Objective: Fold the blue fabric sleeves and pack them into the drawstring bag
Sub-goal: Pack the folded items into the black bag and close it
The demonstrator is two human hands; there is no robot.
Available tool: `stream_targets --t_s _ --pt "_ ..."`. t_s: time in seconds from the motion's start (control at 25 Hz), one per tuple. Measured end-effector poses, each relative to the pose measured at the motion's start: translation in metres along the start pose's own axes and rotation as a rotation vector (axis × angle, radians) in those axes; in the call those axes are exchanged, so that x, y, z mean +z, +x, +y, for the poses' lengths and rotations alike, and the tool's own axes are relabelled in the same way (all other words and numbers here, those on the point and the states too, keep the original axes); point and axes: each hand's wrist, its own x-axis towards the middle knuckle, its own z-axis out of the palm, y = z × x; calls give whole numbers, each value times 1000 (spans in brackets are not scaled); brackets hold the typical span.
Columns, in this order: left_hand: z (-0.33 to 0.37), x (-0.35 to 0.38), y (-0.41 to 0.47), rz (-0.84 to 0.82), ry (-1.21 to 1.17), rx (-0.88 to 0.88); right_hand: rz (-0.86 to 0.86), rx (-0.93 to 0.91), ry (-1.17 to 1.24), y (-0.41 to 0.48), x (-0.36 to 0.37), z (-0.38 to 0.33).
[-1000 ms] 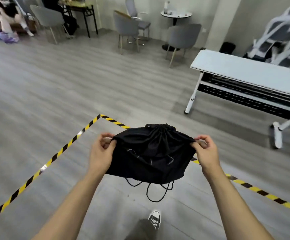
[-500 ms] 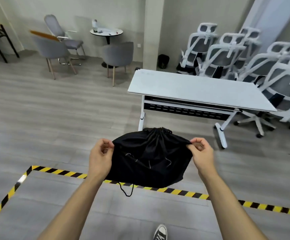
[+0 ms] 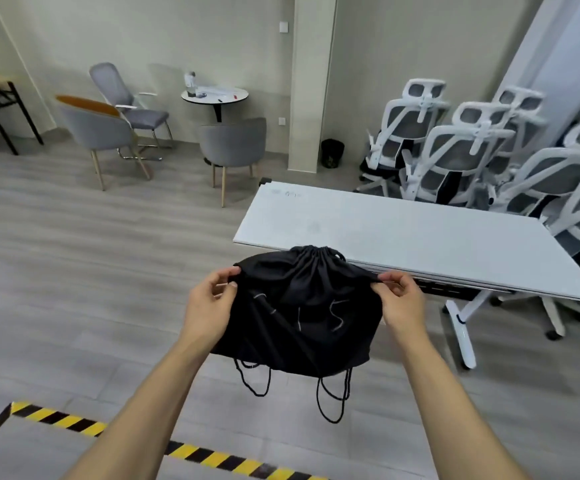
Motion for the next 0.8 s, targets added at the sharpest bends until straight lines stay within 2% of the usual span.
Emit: stream_targets --t_s 0.16,0.48,0.8 --pt "20 49 101 -64 -26 24 -10 3 9 103 29 -30" --pt "86 149 304 -166 -140 133 219 -140 136 304 91 -100" --pt "172 267 456 -232 -223 222 316 -253 209 485 101 -165"
